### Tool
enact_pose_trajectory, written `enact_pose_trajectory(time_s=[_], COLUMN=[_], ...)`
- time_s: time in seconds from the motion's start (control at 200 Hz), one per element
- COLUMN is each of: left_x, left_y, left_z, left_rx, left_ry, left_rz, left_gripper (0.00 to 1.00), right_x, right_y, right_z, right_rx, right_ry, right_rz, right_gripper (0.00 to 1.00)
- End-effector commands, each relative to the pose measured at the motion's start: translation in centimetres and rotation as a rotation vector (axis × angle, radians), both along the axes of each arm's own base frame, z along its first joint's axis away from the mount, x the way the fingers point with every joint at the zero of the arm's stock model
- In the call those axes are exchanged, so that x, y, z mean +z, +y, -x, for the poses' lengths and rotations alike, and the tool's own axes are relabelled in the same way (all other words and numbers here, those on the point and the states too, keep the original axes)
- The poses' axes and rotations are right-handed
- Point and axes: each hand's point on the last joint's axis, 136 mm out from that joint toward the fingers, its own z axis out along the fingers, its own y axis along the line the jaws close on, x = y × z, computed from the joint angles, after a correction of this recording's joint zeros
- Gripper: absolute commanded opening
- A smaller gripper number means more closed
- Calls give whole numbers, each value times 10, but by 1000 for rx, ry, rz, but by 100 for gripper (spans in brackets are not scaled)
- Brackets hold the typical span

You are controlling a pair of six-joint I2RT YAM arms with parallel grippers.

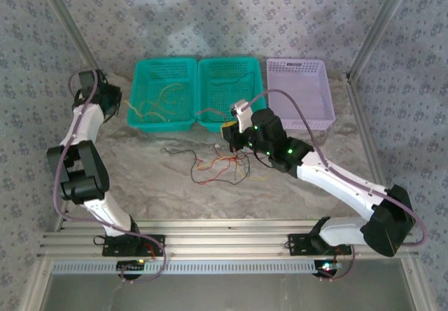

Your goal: Untangle the cables

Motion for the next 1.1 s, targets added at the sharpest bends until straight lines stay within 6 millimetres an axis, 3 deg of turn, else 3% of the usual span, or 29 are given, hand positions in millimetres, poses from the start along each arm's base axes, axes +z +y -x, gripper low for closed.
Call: enact_pose_trajectory(time_s=[0.0,0.26,0.405,0.51,0.664,0.784,1.094], left_x=[48,104,110,86,66,36,-41], left_y=[-18,-92,-131,-140,-141,-141,-139], left_z=[6,-14,-32,-43,-60,-68,-56], left_rx=[-82,-279,-363,-396,-381,-399,-416], left_ry=[-11,-45,-30,29,18,48,110], left_rz=[-217,-646,-866,-924,-960,-958,-852], left_gripper=[0,0,0,0,0,0,0], right_x=[9,15,17,17,13,9,-4], right_y=[-11,-21,-25,-29,-33,-34,-34], right_z=[2,8,12,14,18,19,20], right_rx=[-20,-31,-35,-41,-43,-42,-42], right_ry=[-35,-55,-63,-70,-66,-58,-37], right_rz=[-5,-23,-34,-40,-40,-38,-22], right_gripper=[0,0,0,0,0,0,0])
